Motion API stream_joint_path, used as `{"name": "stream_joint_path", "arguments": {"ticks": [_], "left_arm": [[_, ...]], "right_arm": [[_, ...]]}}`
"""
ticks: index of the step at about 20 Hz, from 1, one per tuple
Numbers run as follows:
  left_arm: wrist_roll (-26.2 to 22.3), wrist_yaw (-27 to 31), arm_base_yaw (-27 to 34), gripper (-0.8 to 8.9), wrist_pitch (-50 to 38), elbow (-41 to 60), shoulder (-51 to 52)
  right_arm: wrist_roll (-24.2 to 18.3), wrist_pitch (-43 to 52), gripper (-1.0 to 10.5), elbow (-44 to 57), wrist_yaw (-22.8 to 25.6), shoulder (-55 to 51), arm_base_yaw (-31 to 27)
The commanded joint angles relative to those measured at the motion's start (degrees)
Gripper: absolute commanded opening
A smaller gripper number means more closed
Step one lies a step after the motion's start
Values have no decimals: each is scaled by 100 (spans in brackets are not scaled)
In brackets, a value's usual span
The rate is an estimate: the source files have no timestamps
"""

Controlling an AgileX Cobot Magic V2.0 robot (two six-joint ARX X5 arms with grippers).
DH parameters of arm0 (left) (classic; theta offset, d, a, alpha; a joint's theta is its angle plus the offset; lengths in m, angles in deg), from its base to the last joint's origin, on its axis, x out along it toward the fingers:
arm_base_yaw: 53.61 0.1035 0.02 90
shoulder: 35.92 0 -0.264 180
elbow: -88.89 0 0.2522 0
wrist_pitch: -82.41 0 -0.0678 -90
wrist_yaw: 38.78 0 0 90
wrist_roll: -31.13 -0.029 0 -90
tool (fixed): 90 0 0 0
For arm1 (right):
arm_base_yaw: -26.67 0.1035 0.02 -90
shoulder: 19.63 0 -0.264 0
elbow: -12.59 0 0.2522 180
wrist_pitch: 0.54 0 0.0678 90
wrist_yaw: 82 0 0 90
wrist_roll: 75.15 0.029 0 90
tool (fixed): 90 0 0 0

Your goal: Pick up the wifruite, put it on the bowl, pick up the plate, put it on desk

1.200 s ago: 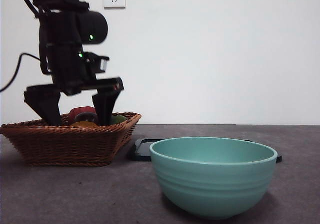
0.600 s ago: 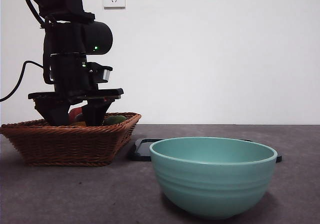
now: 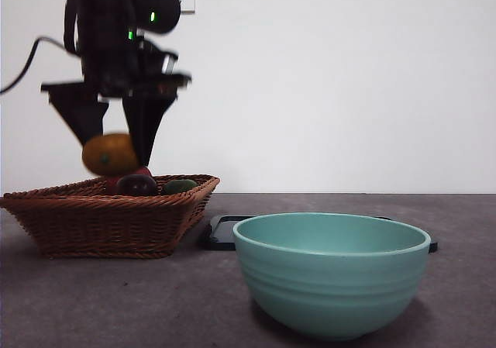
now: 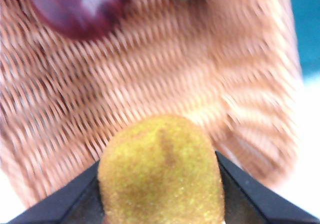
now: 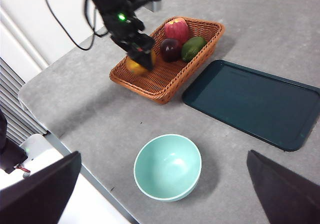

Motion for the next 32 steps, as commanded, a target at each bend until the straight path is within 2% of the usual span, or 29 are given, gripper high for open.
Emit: {"name": "stream_joint_path", "arguments": {"ticks": [1,5,9,13,20,24,32], "left_arm": [[79,-11,-225,154,181,-118,424],[293,-13,-754,154,463,-118,1126],[1215,-13,-1408,154,817,-118,1539],[1493,-13,-2168,154,769,-50,1547],[1663,-11,-3246,154,-77,-4,1408],[1681,-11,-3506,154,-214,-4,1060],[1644,-11,-3628,154,-568,-7,-256]], "right_arm": [[22,28,655,-92,2,22,26],[22,31,655,-92,2,22,24],[22,31,655,-92,0,22,26],[24,31,655,-92,0,22,26],[22,35,655,-92,0,22,24],[24,33,655,-92,0,22,26],[22,33,655,-92,0,22,24]]}}
